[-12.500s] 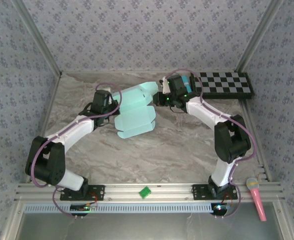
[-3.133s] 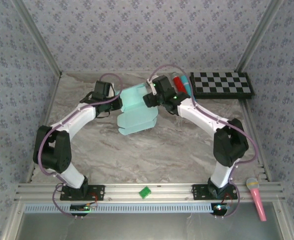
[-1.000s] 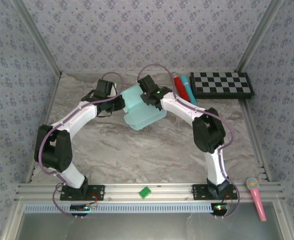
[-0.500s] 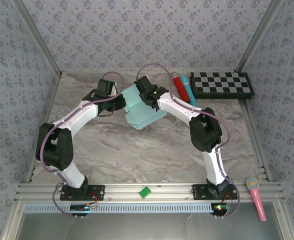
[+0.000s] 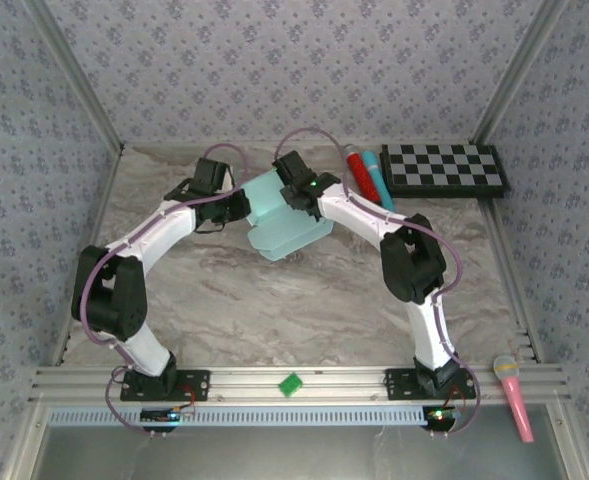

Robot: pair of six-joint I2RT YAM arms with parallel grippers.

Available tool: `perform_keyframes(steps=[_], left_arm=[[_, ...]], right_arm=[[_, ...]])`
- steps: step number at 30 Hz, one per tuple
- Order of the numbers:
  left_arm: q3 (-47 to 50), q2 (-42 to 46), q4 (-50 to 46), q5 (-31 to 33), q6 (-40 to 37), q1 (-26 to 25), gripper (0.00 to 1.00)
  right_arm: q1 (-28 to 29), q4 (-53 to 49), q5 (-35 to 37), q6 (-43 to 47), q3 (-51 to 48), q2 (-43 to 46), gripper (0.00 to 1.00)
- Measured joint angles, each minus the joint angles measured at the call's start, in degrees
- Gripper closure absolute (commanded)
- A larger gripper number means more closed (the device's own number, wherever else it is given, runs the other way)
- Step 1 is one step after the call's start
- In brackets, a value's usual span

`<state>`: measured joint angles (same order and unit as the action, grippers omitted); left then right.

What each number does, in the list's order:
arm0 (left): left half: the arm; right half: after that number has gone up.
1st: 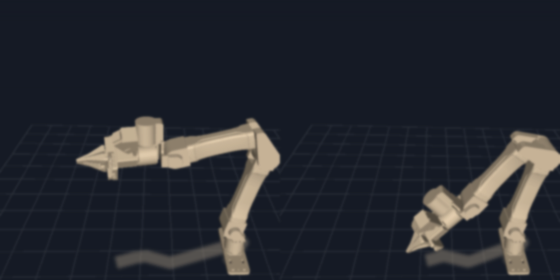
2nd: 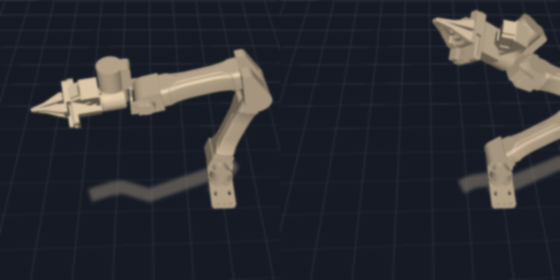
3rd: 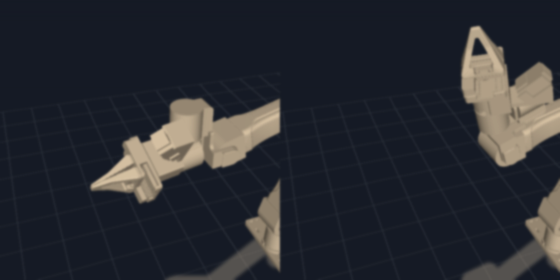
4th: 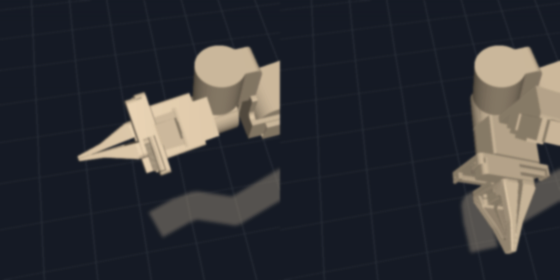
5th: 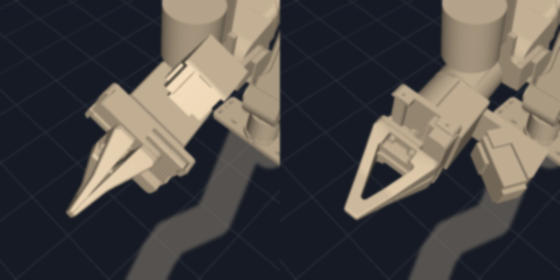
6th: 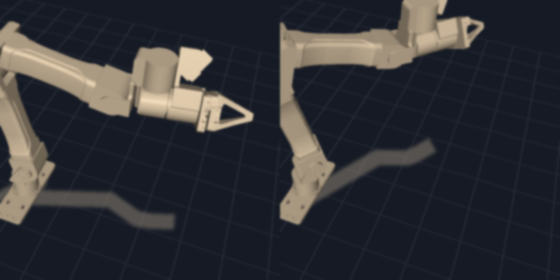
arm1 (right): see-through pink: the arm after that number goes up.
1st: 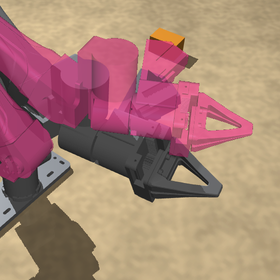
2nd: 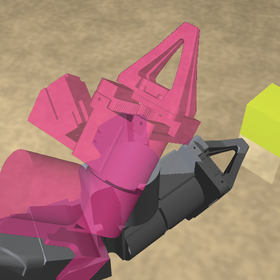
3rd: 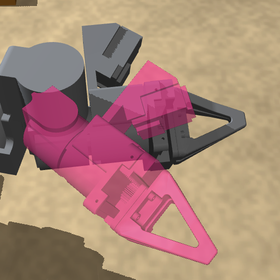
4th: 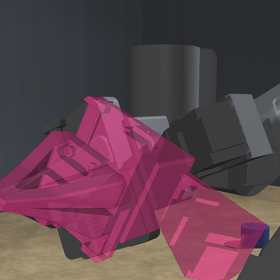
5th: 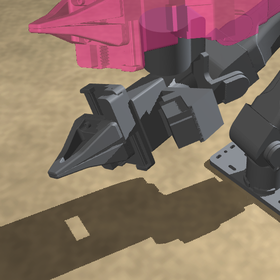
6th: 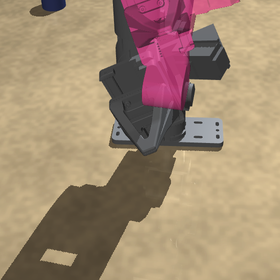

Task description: Fold the paper box

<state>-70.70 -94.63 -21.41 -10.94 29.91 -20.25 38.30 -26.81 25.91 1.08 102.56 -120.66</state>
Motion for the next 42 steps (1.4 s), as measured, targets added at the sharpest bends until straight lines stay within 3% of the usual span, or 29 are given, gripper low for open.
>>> perform_keyframes(steps=[3,5,16,32,42], left_arm=[[0.0,0.0,-0.5,0.0,0.0,0.0,1.0],[0.0,0.0,-1.0,0.1,0.0,0.2,1.0],[0.0,-0.4,-1.5,0.4,0.9,0.7,1.0],[-0.1,-1.9,-1.6,0.1,2.8,0.3,1.0],[0.0,-1.5,-4.4,3.7,14.9,-2.9,1.0]], right_arm=[[-0.1,-0.5,-0.7,0.0,0.0,0.0,0.62],[-0.2,-1.0,-0.9,0.2,0.0,0.2,0.52],[-0.8,-1.2,-3.2,1.0,-2.4,4.1,0.2],[-1.2,2.4,-16.5,1.1,-8.7,10.7,0.16],[-3.2,0.5,-16.5,-2.3,-11.8,18.8,0.17]])
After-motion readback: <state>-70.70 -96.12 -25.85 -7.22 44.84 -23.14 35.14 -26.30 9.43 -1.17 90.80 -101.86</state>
